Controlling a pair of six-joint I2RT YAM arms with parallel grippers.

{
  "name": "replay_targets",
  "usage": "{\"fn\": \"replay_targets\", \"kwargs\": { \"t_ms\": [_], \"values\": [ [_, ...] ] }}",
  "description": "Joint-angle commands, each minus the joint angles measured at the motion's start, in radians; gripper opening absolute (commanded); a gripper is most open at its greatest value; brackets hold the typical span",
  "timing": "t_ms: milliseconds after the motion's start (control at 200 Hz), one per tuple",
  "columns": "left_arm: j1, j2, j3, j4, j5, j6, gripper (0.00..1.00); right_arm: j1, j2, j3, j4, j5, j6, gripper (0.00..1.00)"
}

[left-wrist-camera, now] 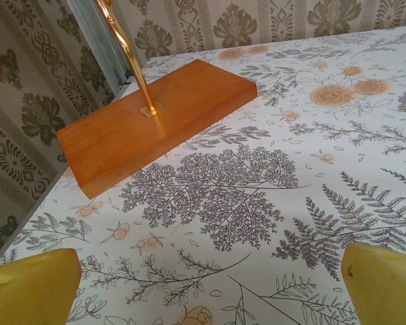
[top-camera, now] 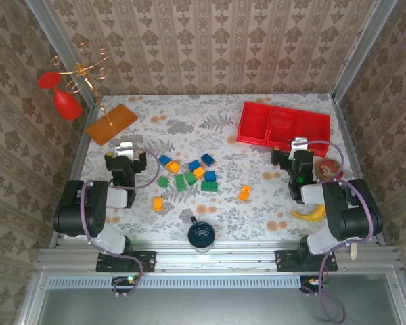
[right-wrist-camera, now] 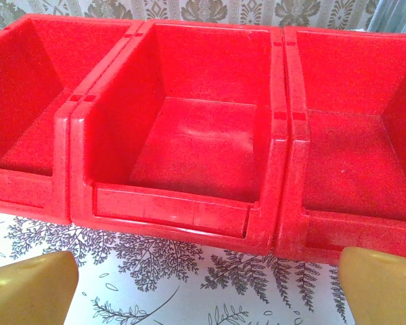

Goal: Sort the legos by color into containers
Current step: Move the container to the top-center of the table.

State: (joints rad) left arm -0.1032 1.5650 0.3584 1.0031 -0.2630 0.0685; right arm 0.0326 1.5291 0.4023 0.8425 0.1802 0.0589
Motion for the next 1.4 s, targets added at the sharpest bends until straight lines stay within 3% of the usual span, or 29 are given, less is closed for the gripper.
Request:
{"fn": "replay_targets", "kwargs": {
  "t_ms": [0, 810, 1015, 1395],
  "values": [
    [0.007, 0.004, -0.009, 0.032, -0.009, 0.014, 1.00, -0.003, -0.004, -0.006, 0.029, 0.014, 0.007, 1.00],
    [0.024, -0.004, -0.022, 0.047, 0.016, -0.001, 1.00, -0.003, -0.009, -0.007, 0.026, 0.015, 0.008, 1.00],
    [0.012, -0.067, -0.063, 0.069, -0.002, 0.008, 1.00, -0.003, -0.052, 0.018, -0.054, 0.036, 0.016, 1.00],
    [-0.031, -0.251, -0.020, -0.155, -0.033, 0.048, 1.00, -0.003, -0.285, 0.104, -0.410, 0.134, 0.081, 1.00]
  ]
}}
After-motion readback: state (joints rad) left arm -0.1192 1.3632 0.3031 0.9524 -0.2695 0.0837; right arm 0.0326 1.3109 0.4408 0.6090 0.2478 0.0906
